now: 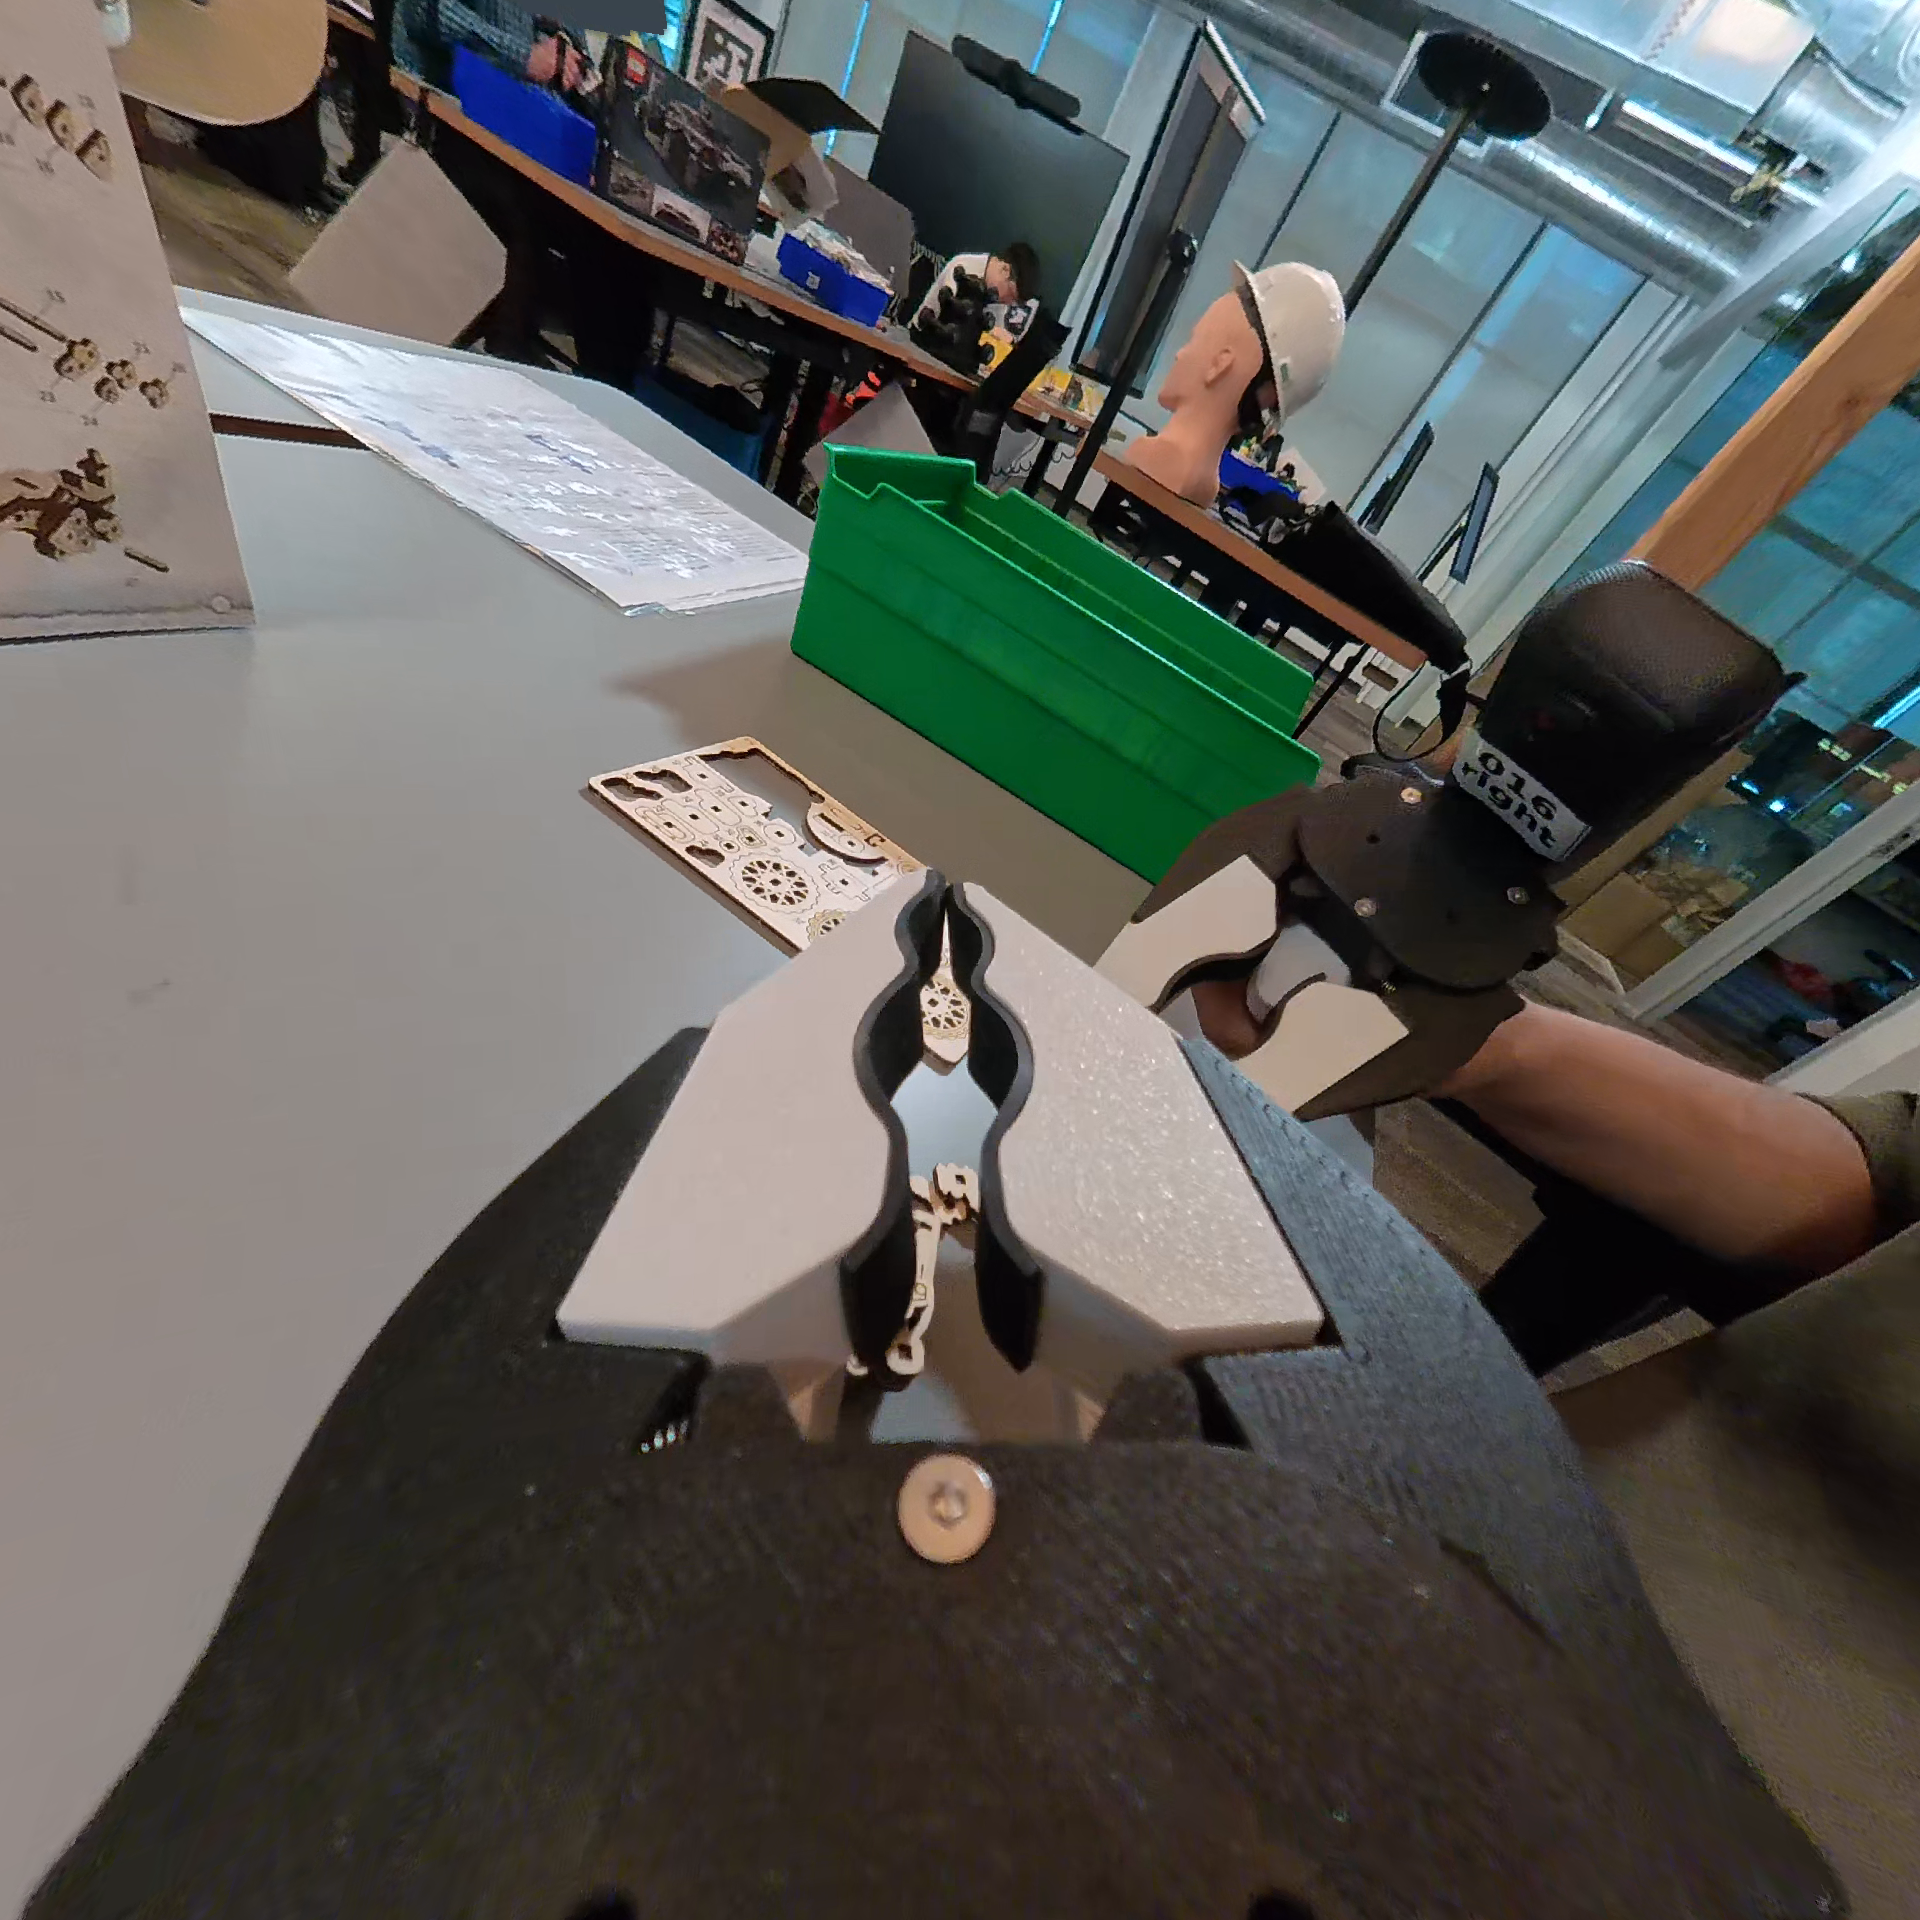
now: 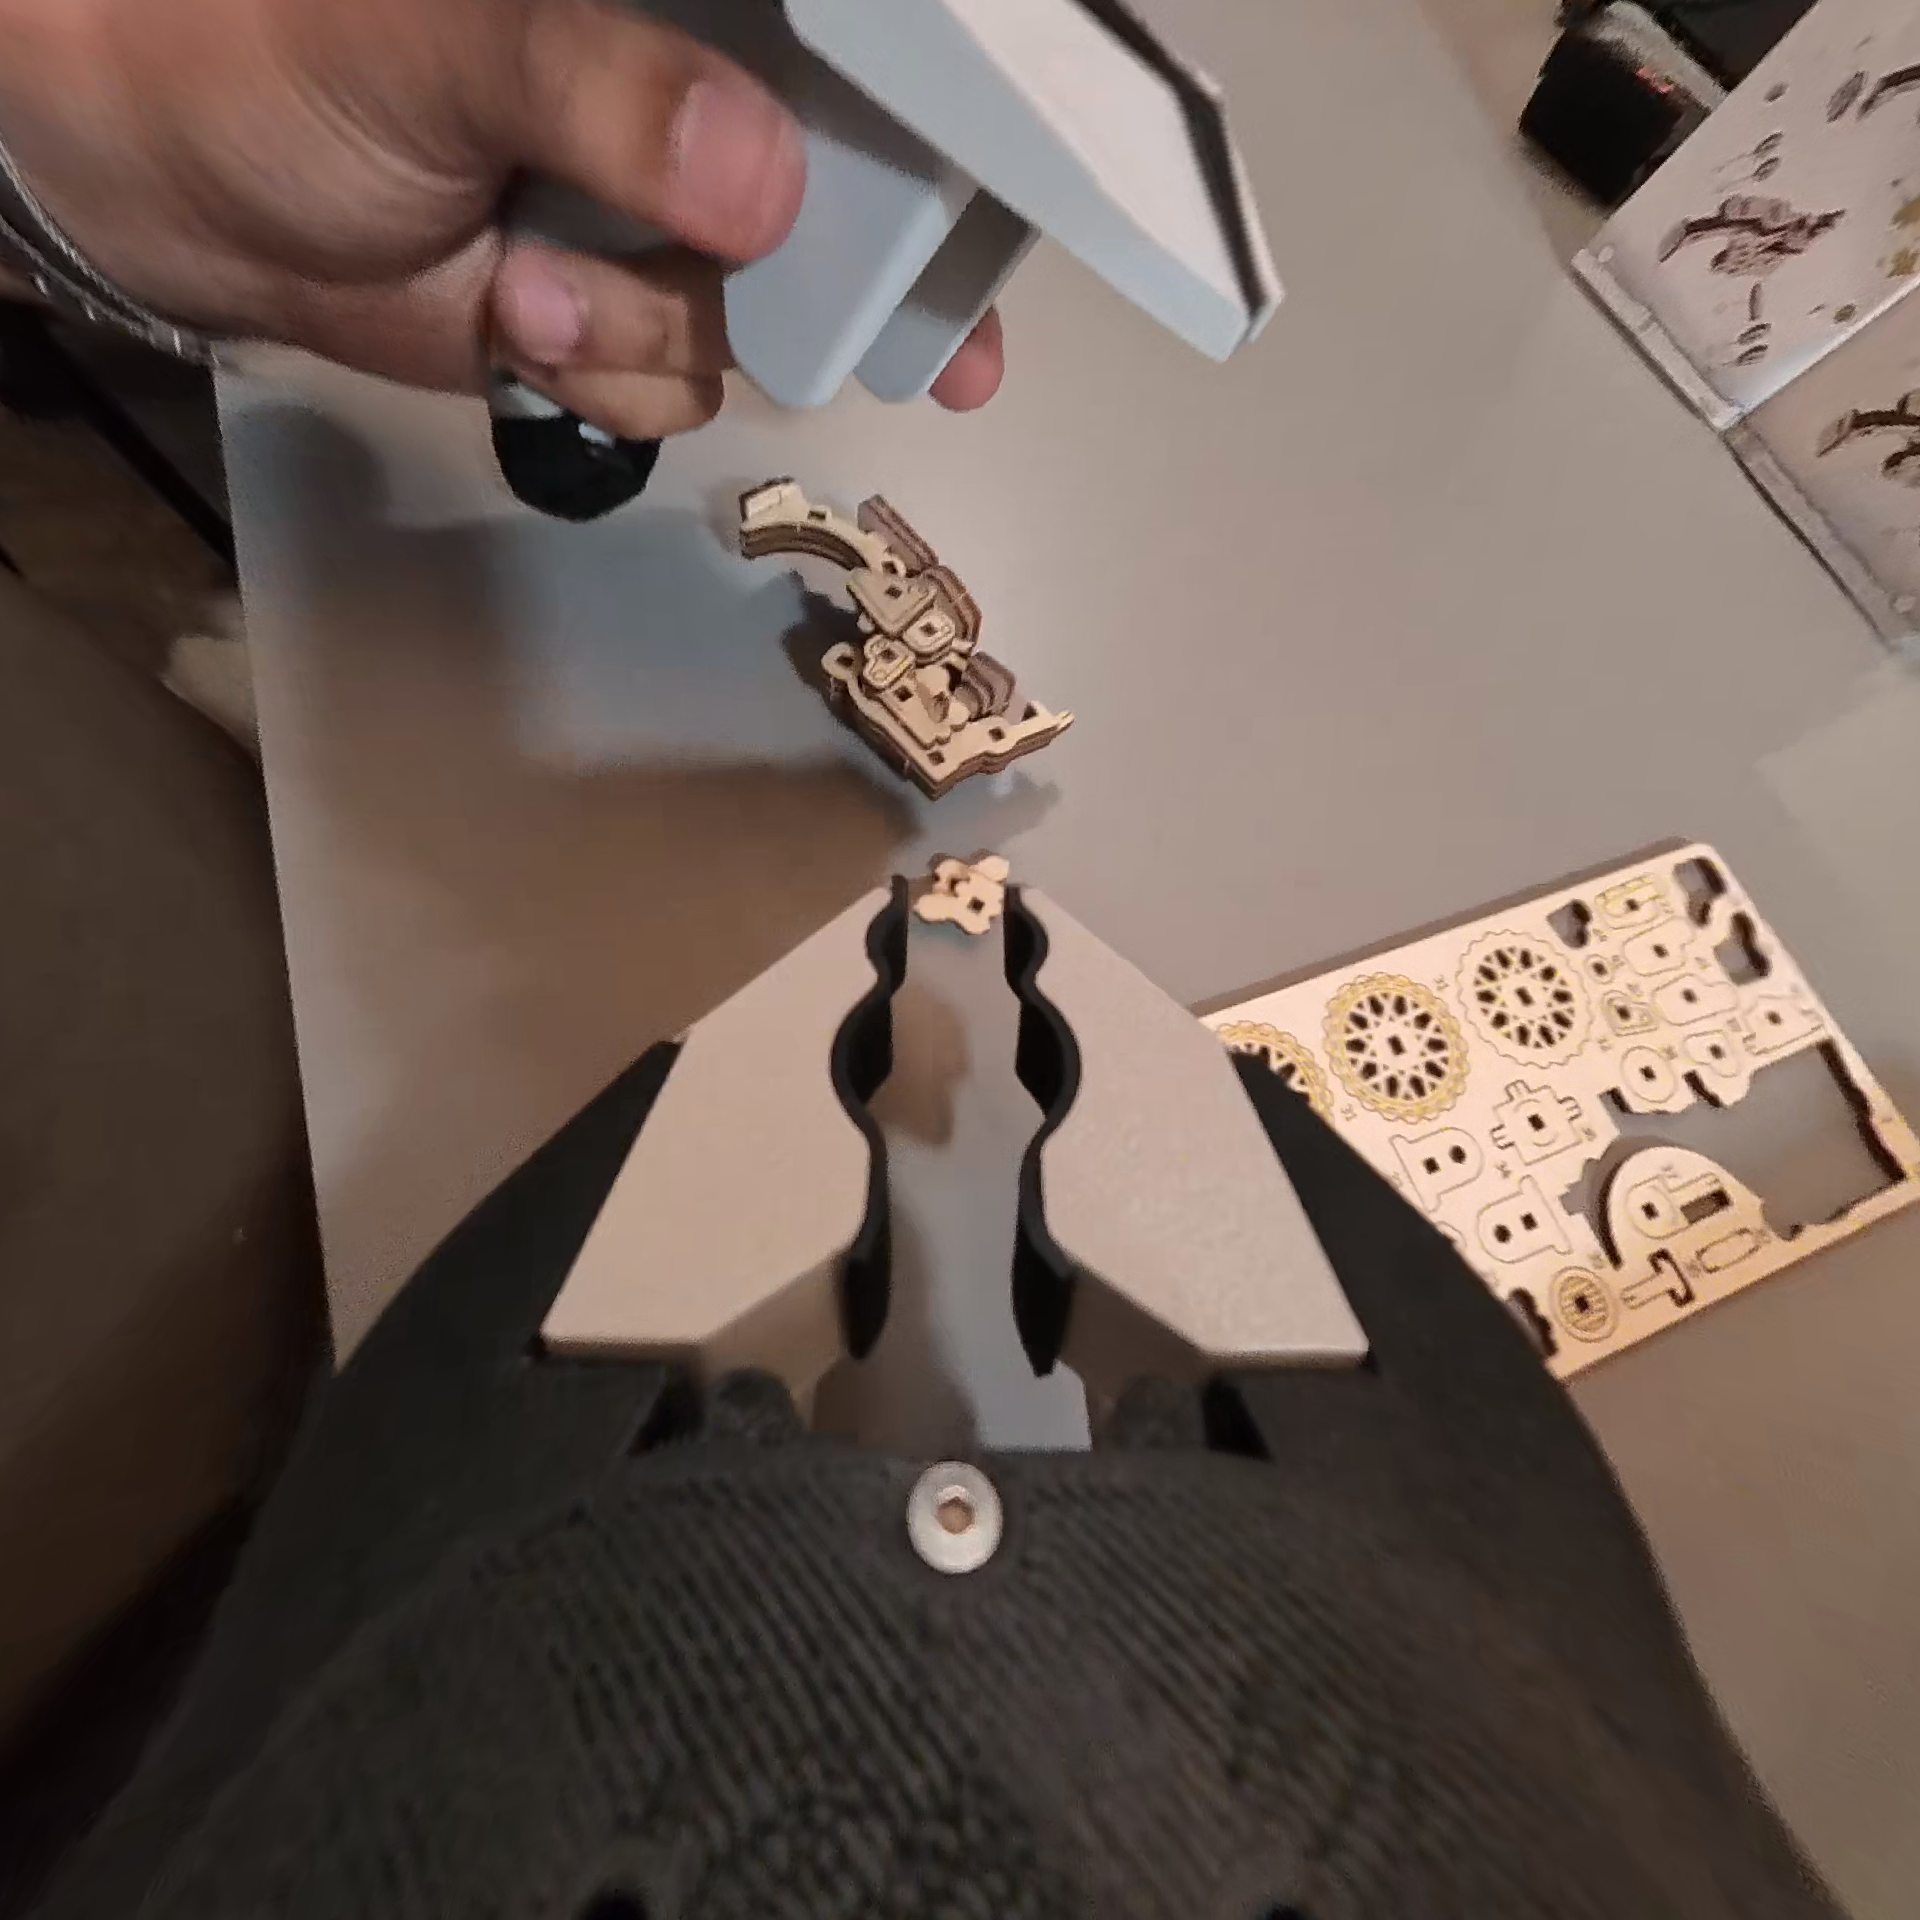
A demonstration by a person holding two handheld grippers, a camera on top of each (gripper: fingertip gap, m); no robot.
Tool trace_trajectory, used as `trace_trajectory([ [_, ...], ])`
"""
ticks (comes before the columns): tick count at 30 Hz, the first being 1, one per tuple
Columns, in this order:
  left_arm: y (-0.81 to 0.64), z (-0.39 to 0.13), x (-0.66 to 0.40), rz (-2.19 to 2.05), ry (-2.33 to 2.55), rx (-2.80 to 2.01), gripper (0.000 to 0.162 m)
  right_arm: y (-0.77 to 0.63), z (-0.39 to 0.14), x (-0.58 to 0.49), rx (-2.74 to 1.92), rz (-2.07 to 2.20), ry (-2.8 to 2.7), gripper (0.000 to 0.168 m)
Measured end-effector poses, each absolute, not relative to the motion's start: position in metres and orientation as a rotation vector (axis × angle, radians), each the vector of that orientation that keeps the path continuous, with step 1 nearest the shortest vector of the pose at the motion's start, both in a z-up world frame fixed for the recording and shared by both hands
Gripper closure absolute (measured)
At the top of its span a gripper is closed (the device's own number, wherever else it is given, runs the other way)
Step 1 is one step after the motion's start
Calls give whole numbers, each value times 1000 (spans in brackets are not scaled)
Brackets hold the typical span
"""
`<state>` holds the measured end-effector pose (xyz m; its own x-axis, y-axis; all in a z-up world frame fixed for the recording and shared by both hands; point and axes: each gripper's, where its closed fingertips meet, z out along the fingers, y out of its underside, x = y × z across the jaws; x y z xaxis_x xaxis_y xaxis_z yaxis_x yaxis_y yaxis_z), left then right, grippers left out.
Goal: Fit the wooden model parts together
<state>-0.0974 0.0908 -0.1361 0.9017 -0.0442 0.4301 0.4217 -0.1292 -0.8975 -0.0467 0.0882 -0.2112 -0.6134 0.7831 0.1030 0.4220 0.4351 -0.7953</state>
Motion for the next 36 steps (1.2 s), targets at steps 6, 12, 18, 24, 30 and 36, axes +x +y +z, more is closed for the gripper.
trace_trajectory([
  [6, 79, -138, -101, -394, -322, -1657, 162, 82, -224, -51, -953, 961, -2331, 150],
  [12, 66, -139, -110, -399, -392, -1633, 162, 82, -229, -56, -952, 981, -2389, 149],
  [18, 63, -140, -112, -410, -418, -1626, 162, 81, -235, -55, -976, 993, -2436, 149],
  [24, 66, -141, -109, -434, -414, -1630, 162, 85, -226, -55, -995, 1051, -2387, 148],
  [30, 70, -142, -108, -448, -409, -1636, 162, 86, -228, -53, -1022, 1067, -2391, 148],
  [36, 70, -142, -107, -460, -411, -1634, 162, 82, -234, -52, -1021, 1032, -2416, 153],
])
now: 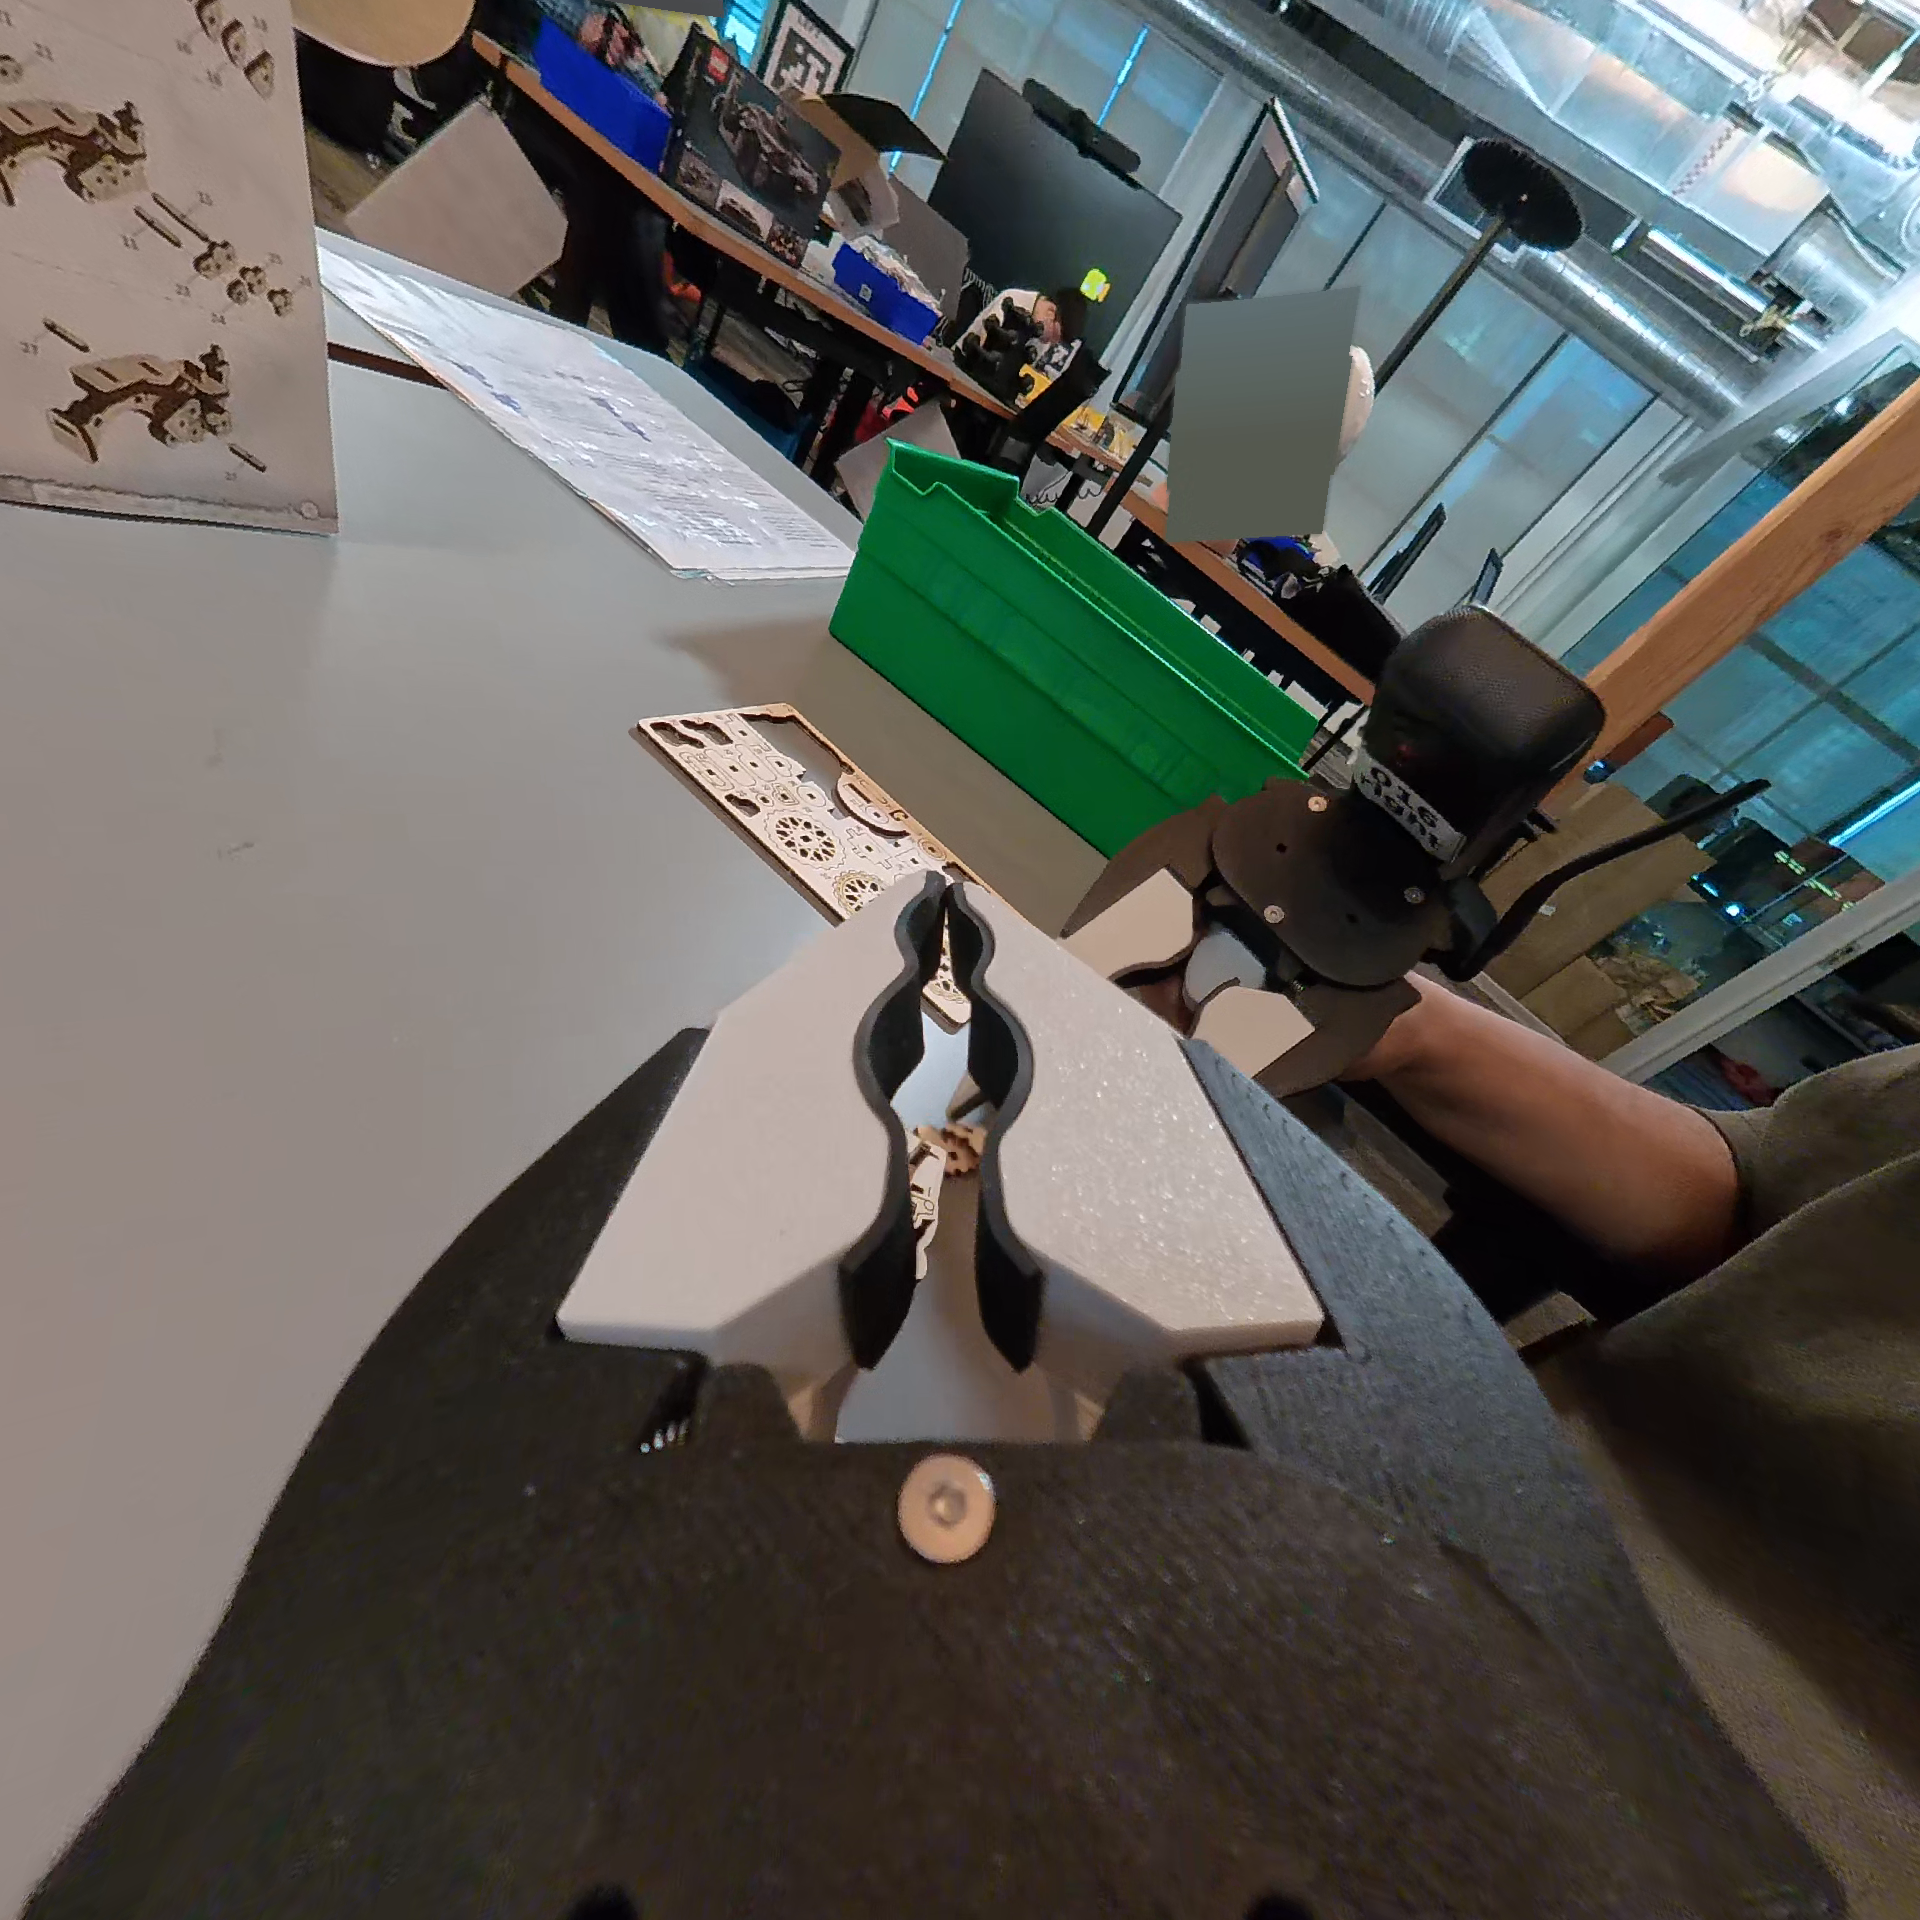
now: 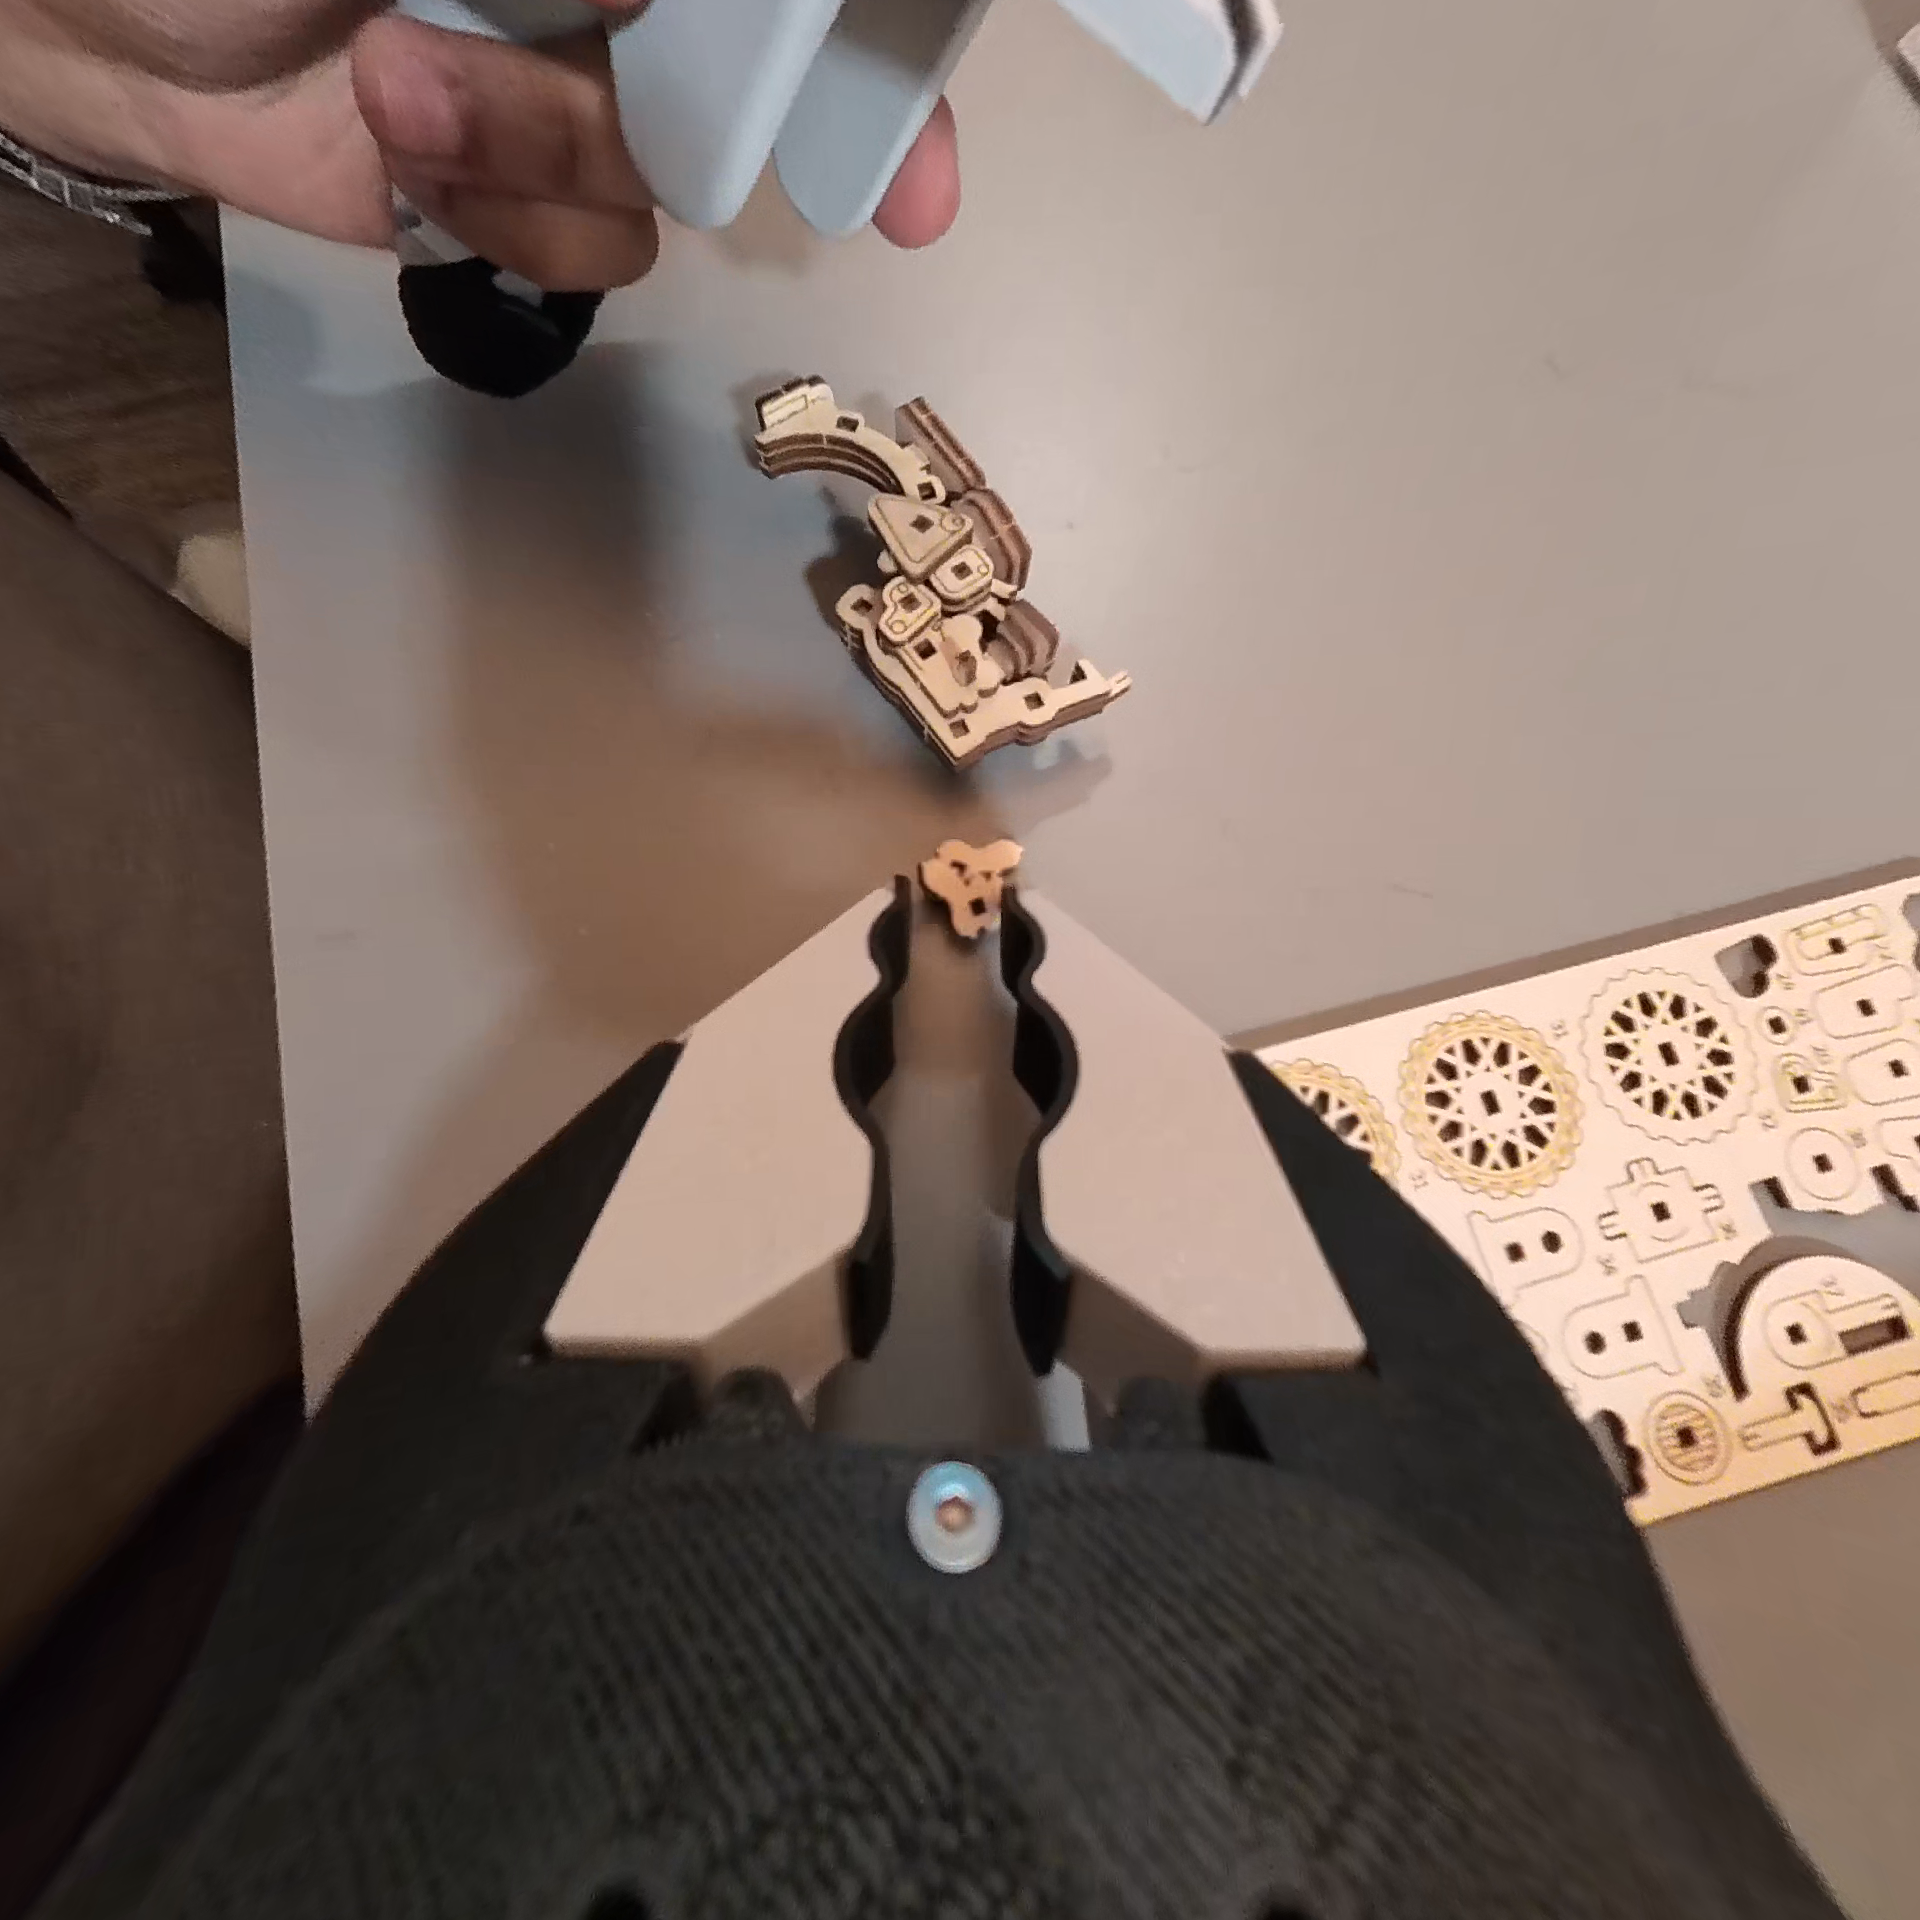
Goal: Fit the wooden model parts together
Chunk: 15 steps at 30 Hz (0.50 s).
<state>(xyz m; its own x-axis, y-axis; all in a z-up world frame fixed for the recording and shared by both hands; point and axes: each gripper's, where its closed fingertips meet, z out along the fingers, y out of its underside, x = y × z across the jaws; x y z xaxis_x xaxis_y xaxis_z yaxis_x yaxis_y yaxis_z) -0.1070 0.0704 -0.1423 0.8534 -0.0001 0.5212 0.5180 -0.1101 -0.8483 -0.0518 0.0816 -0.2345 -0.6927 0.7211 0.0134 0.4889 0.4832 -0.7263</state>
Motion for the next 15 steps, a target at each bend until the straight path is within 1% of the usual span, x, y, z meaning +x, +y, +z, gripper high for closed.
trace_trajectory([
  [2, 70, -142, -107, -460, -410, -1636, 162, 81, -235, -52, -1022, 1026, -2416, 158],
  [8, 71, -143, -106, -460, -409, -1639, 162, 81, -230, -51, -1052, 1088, -2405, 165],
  [15, 72, -143, -104, -463, -403, -1644, 162, 85, -227, -50, -1104, 1145, -2395, 166],
])
